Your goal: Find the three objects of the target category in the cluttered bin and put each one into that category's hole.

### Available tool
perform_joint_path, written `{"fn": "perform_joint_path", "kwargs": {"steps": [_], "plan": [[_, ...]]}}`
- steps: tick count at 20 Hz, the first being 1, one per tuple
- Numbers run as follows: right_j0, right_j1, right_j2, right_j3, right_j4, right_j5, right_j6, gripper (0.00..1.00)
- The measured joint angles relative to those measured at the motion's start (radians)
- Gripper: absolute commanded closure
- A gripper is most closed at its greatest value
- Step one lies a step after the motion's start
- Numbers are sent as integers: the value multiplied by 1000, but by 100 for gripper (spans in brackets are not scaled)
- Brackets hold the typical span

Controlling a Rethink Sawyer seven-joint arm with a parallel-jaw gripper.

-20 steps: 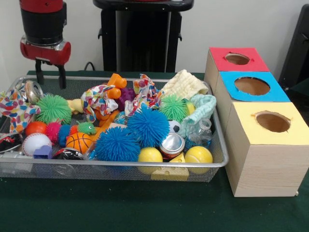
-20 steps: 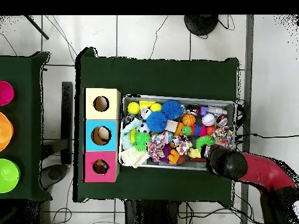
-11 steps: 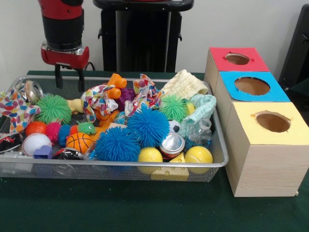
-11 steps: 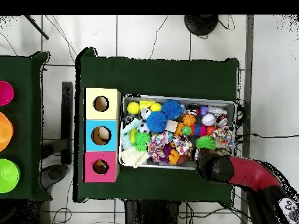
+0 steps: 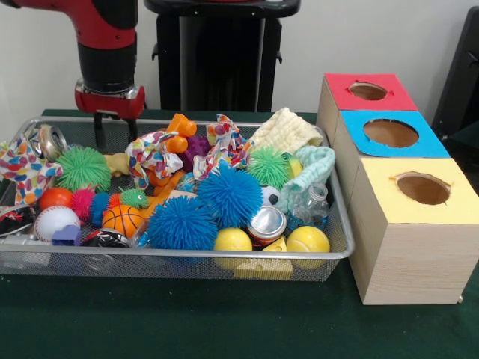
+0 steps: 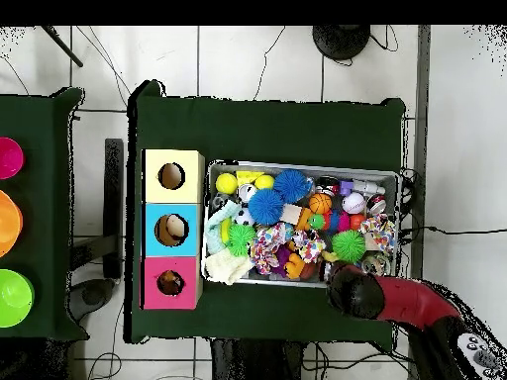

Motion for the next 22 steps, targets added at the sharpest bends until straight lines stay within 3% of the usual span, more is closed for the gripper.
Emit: {"fn": "perform_joint_path", "kwargs": {"steps": [14, 22], "plan": [[-29, 41, -29, -1, -28, -16, 0, 0], [-49, 68, -20, -45, -28, -15, 0, 0]]}}
